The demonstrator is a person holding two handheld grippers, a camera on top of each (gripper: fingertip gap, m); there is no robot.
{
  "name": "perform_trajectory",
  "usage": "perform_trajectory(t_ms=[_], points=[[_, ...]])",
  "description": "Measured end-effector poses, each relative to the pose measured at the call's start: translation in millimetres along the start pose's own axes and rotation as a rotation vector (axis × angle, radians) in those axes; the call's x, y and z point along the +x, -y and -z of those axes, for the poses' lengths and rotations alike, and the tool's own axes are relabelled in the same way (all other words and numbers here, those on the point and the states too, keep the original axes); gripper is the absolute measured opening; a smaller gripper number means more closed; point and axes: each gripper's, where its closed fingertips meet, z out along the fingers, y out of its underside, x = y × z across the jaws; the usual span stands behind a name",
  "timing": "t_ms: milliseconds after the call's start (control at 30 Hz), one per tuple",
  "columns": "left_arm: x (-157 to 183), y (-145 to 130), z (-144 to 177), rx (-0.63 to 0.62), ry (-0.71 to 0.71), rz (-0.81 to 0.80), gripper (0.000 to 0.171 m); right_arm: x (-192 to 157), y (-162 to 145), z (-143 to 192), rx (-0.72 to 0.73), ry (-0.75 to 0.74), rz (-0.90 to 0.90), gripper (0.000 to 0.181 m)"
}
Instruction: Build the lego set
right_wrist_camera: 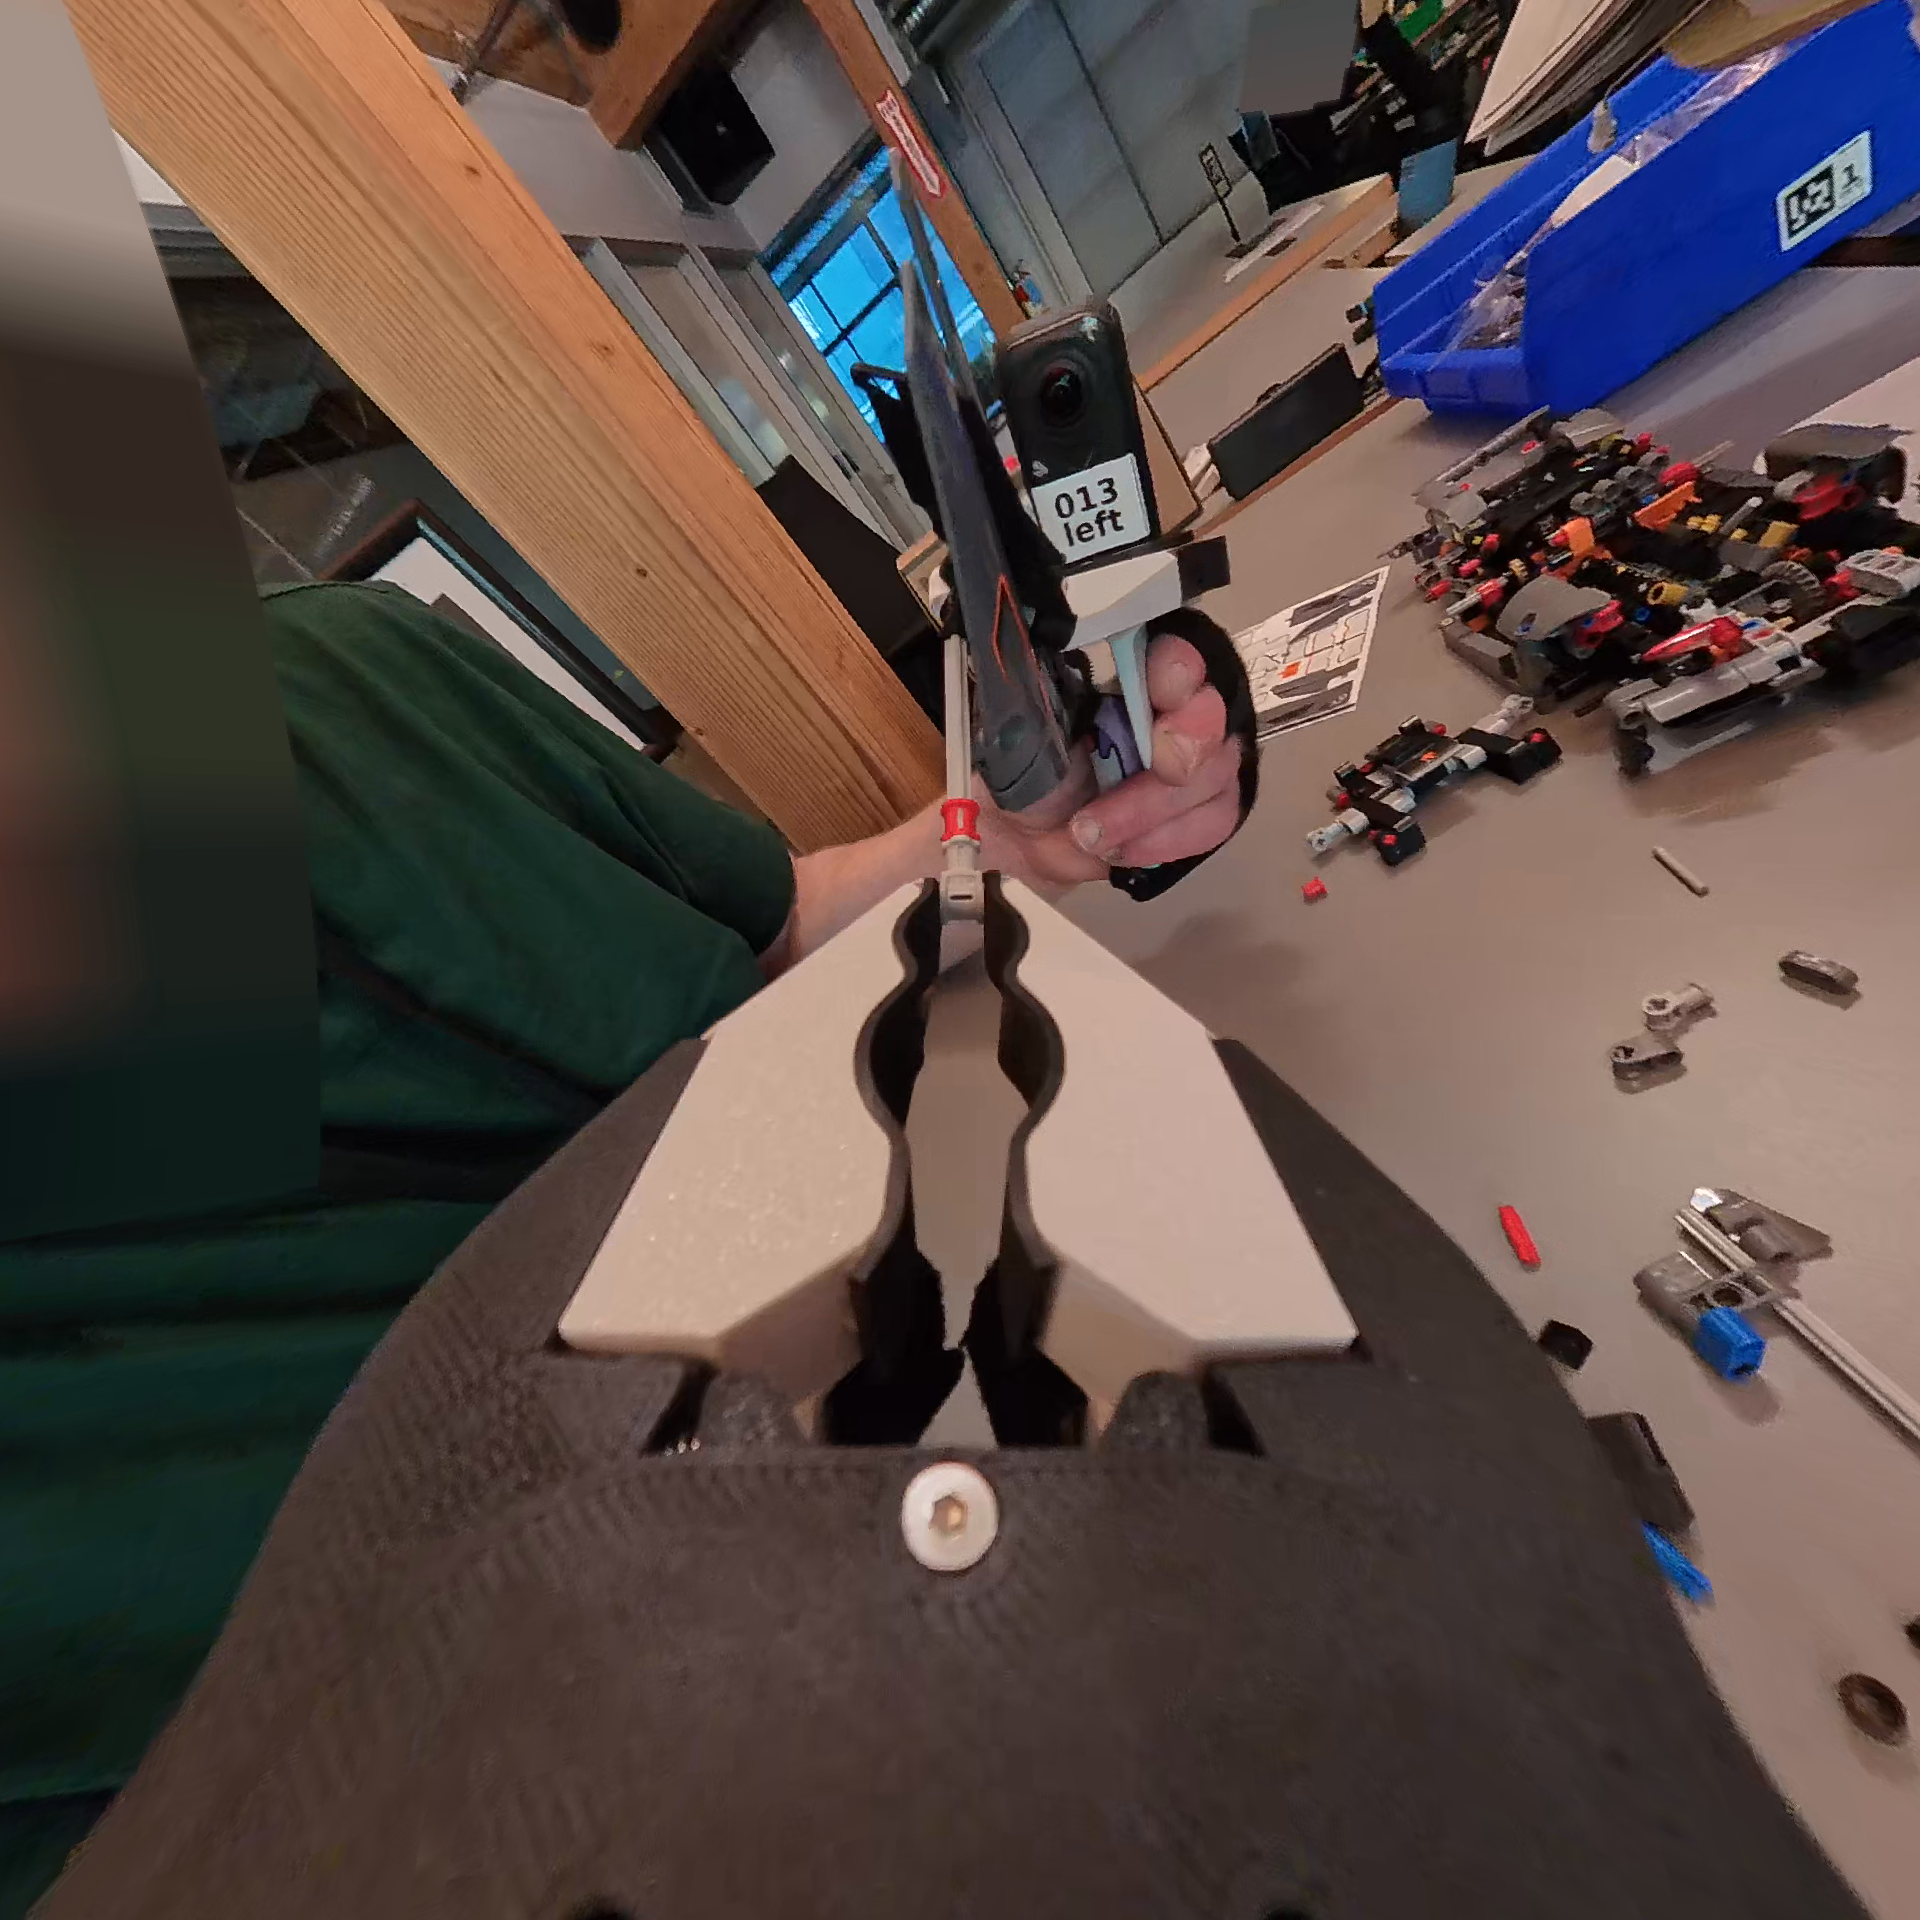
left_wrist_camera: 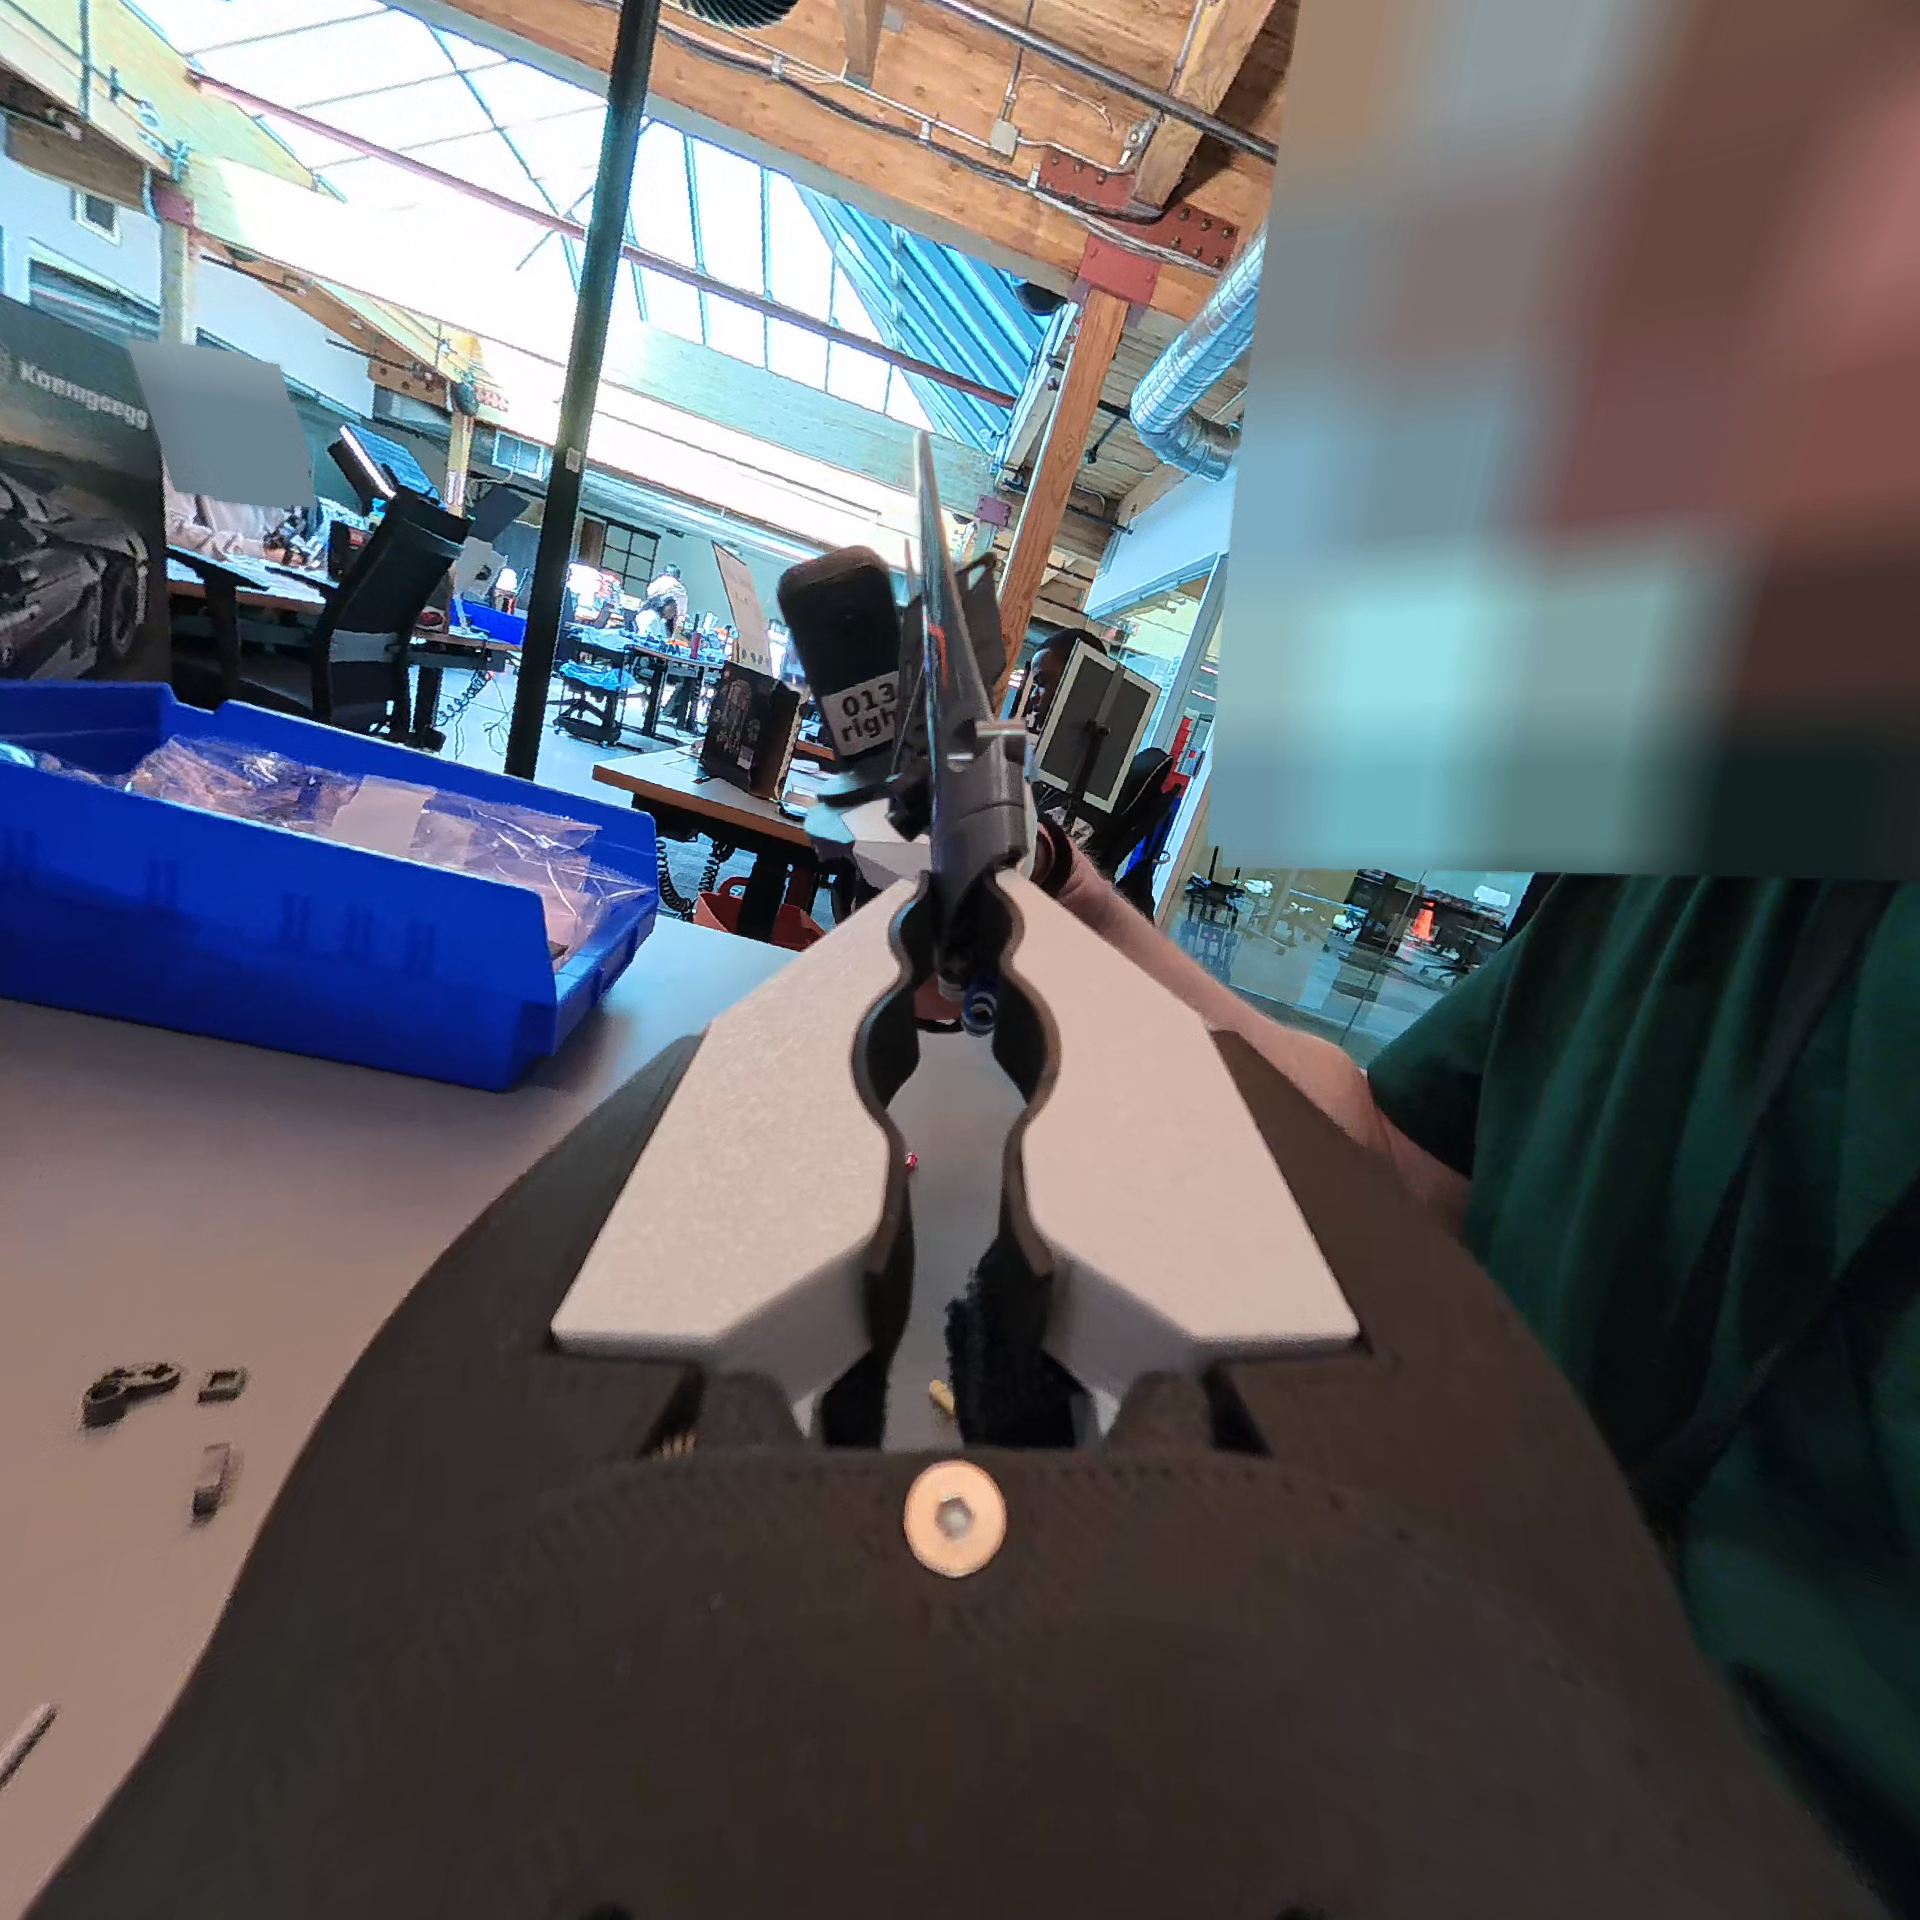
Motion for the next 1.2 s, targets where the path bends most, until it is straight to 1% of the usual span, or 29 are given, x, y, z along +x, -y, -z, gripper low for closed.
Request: perform_trajectory(t_ms=[267, 400, 767, 1033, 1200], points=[[7, 7, 0, -0.023, -0.08, -0.071, 0.005, -5, 5, -3, 0.055, 0.091, -0.056, 0.006], [7, 9, 1, -0.038, -0.098, -0.105, 0.005, -6, 8, -3, 0.076, 0.101, -0.065, 0.005], [8, 11, 2, -0.067, -0.109, -0.184, 0.005, -6, 10, -6, 0.117, 0.12, -0.101, 0.006], [8, 14, 5, -0.061, -0.111, -0.21, 0.005, -8, 12, -11, 0.179, 0.129, -0.111, 0.006], [9, 13, 5, -0.073, -0.102, -0.227, 0.005, -8, 11, -12, 0.183, 0.136, -0.116, 0.006]])
